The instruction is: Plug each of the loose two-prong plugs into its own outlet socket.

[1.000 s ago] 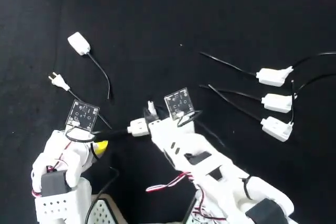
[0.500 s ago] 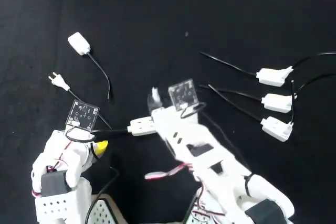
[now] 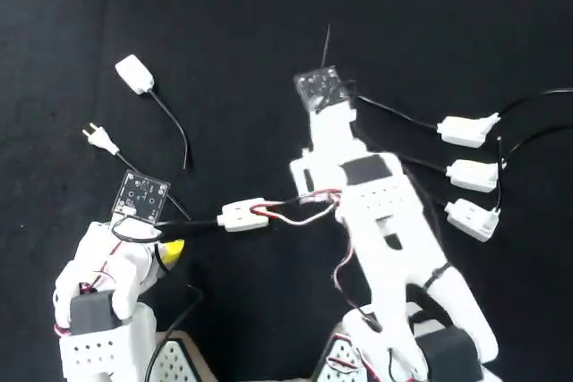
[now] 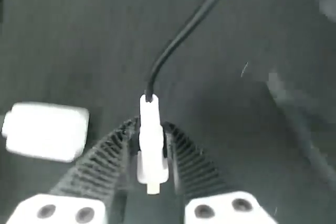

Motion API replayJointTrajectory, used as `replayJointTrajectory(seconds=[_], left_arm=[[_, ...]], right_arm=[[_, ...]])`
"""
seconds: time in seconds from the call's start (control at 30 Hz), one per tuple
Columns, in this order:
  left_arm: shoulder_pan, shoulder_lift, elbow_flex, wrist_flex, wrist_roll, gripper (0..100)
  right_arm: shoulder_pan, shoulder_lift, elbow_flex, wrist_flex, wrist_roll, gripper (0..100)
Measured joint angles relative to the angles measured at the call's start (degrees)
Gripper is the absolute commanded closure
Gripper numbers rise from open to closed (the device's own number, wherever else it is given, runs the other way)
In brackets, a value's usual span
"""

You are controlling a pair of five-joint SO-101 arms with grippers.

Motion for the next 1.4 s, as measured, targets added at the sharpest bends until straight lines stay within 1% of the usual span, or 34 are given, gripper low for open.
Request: replayJointTrajectory(seconds=[0.17, 0.3, 0.37, 0.47, 0.6, 0.7, 0.8, 0.87, 1.0, 1.3, 1.4], left_arm=[[0.00, -0.26, 0.53, 0.00, -1.76, 65], [0.00, 0.00, 0.70, 0.00, -2.20, 65], [0.00, 0.00, 0.70, 0.00, -2.29, 65], [0.00, 0.00, 0.70, 0.00, -2.29, 65], [0.00, 0.00, 0.70, 0.00, -2.29, 65], [0.00, 0.00, 0.70, 0.00, -2.29, 65], [0.00, 0.00, 0.70, 0.00, -2.29, 65], [0.00, -0.09, 0.88, 0.00, -2.29, 65], [0.00, 0.00, 0.97, 0.00, -2.29, 65], [0.00, 0.00, 0.97, 0.00, -2.29, 65], [0.00, 0.00, 0.97, 0.00, -2.29, 65]], right_arm=[[-6.15, 4.57, -1.23, 10.11, 0.09, 98.5], [-8.09, 12.84, -1.93, 12.13, 0.09, 98.3], [-8.18, 17.76, -4.48, 12.66, 0.09, 94.8], [-7.38, 26.73, -10.81, 15.56, 0.09, 89.0], [-5.36, 40.00, -23.38, 23.03, 0.18, 90.7], [-6.24, 48.79, -31.91, 28.75, 1.41, 88.1], [-7.74, 55.12, -39.38, 33.32, 1.41, 84.8], [-8.26, 58.46, -43.87, 36.84, 1.41, 84.5], [-8.53, 64.62, -51.08, 41.85, 1.23, 86.9], [-8.26, 67.43, -53.27, 42.20, 1.23, 98.8], [-8.18, 67.43, -53.27, 42.20, 1.23, 98.7]])
